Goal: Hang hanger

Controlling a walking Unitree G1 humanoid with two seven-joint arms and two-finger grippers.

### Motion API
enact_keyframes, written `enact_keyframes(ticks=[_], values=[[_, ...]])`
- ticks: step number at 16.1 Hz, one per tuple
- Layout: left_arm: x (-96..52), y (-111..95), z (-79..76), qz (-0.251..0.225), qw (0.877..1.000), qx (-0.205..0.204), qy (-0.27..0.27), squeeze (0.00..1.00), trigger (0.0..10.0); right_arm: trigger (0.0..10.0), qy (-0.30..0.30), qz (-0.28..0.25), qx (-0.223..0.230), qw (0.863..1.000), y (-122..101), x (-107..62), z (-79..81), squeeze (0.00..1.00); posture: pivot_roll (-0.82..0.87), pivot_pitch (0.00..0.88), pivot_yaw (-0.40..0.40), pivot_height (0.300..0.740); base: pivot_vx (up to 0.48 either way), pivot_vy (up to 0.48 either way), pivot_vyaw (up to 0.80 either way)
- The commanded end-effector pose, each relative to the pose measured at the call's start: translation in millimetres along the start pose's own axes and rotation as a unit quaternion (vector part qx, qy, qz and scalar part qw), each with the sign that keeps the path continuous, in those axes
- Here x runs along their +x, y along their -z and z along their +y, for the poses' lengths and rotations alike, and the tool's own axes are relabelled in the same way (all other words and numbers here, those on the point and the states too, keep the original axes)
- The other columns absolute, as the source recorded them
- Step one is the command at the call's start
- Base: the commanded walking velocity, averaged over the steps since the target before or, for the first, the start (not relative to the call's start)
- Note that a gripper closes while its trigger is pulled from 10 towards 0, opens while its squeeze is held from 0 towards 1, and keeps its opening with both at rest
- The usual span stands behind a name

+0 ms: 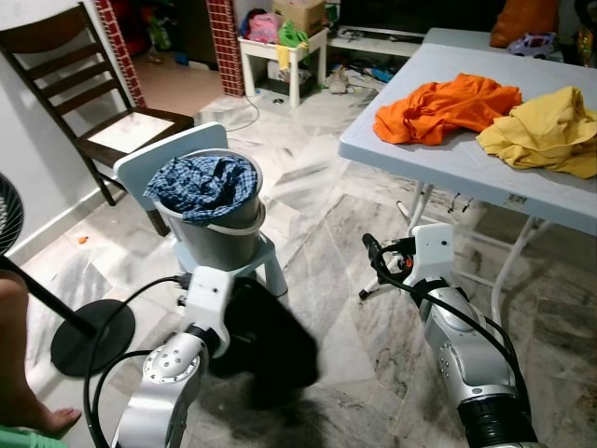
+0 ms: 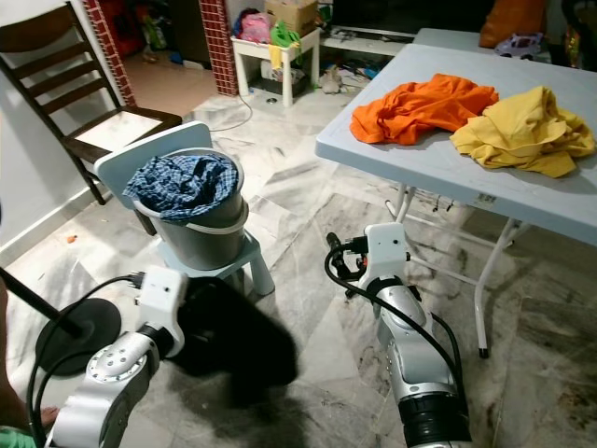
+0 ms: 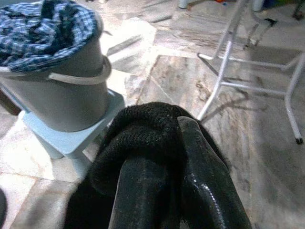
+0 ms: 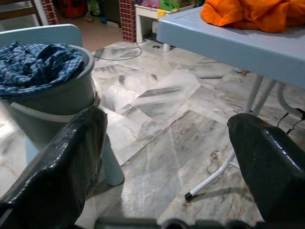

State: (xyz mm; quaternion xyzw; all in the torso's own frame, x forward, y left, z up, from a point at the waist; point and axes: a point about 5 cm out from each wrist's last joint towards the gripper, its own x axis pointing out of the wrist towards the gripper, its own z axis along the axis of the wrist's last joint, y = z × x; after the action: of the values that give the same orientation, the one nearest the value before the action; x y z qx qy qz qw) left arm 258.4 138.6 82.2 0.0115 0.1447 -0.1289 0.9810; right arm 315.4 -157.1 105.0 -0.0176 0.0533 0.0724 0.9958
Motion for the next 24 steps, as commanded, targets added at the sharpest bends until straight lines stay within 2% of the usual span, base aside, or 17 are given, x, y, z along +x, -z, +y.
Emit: enact_keyframes(ticks=[1,2,4,7,9,15,18,24], values=[[0.6,-18.7,10.2,-0.053,0.998,0.004,-0.043,0.0,10.0,10.0,0.007,-0.014,0.001,1.0,-6.0,2.2,-1.9,0.0,-0.05,0.0,0.03,0.74,0.0,0.0,0.0],[-2.8,-35.3,17.2,-0.114,0.99,-0.005,-0.088,0.0,10.0,10.0,0.011,-0.02,-0.001,1.0,-7.9,1.7,-3.0,0.0,-0.05,0.0,0.031,0.74,0.0,0.0,0.0],[-15.1,-49.1,10.8,-0.178,0.98,-0.01,-0.091,0.0,10.0,10.0,0.019,-0.021,0.007,1.0,-7.5,1.6,-5.9,0.0,-0.05,0.0,0.031,0.74,0.0,0.0,0.0],[-26.9,-39.2,5.3,-0.176,0.979,-0.011,-0.1,0.0,10.0,10.0,0.036,-0.006,0.007,0.999,-3.7,2.0,-10.6,0.0,-0.04,0.0,0.029,0.74,0.0,0.0,-0.27],[-30.5,-34.9,8.3,-0.175,0.978,-0.024,-0.107,0.0,10.0,10.0,0.041,-0.004,0.014,0.999,-2.0,1.4,-11.8,0.0,-0.03,0.0,0.028,0.74,0.0,0.0,-0.8],[-24.3,-38.1,22.3,-0.173,0.977,-0.043,-0.122,0.0,10.0,10.0,0.045,-0.005,0.014,0.999,-2.4,2.6,-12.2,0.0,-0.03,0.0,0.03,0.74,0.0,0.047,-0.8],[-22.7,-38.0,21.2,-0.172,0.978,-0.045,-0.113,0.0,10.0,10.0,0.047,-0.006,0.013,0.999,-2.0,1.7,-12.5,0.0,-0.04,0.0,0.035,0.74,0.0,0.296,-0.8],[-20.0,-35.2,12.6,-0.165,0.981,-0.051,-0.087,0.0,10.0,10.0,0.045,-0.007,0.012,0.999,-2.7,3.3,-11.3,0.0,-0.04,0.0,0.034,0.74,0.287,0.307,-0.8]])
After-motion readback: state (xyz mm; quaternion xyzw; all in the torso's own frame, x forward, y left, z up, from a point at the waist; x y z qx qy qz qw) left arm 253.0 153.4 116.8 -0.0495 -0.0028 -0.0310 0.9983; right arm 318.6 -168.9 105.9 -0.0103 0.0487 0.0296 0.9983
